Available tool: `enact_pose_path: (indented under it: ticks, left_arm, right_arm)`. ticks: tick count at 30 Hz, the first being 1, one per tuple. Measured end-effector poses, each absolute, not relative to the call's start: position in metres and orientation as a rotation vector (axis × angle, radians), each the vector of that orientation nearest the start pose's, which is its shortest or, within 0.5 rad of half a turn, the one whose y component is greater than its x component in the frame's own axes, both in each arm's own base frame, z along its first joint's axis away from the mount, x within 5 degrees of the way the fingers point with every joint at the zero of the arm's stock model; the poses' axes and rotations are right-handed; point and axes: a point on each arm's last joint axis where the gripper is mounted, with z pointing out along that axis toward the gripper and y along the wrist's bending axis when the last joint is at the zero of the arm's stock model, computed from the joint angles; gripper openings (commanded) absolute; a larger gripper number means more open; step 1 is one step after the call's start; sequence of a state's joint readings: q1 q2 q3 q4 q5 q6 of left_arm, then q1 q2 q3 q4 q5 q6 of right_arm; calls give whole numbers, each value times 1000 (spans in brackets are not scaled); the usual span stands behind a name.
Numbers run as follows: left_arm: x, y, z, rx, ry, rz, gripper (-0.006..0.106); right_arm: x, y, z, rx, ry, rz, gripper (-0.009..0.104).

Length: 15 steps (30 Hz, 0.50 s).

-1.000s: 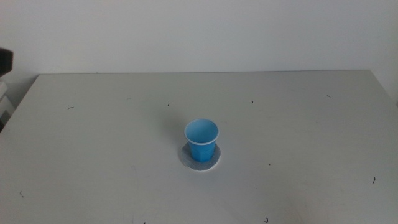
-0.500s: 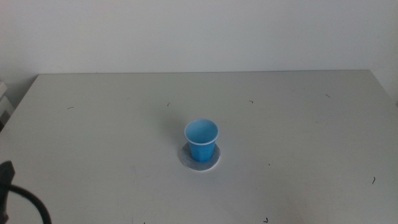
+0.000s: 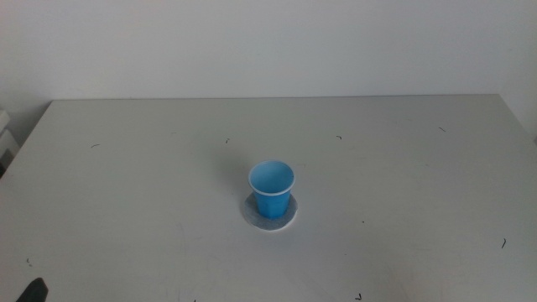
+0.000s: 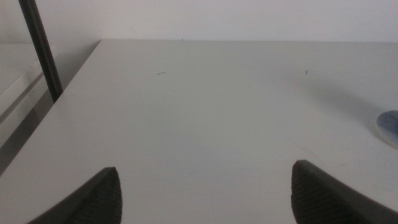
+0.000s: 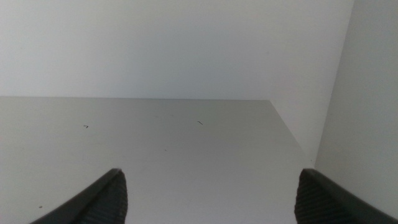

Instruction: Place an empty cup on a cup mat.

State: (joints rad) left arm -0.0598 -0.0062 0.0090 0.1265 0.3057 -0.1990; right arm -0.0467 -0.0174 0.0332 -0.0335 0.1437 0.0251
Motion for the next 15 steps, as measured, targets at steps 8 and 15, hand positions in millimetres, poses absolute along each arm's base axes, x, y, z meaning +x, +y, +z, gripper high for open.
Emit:
enact_pose_path:
  ticks: [8,15]
  left_arm:
    - [54,-2,174,-12,1835,-98,105]
    - [53,-2,170,-17,1873,-95,105]
  right_arm:
    - [56,-3,190,35,1643,-46,94]
    - [56,-3,190,35,1643,-46,94]
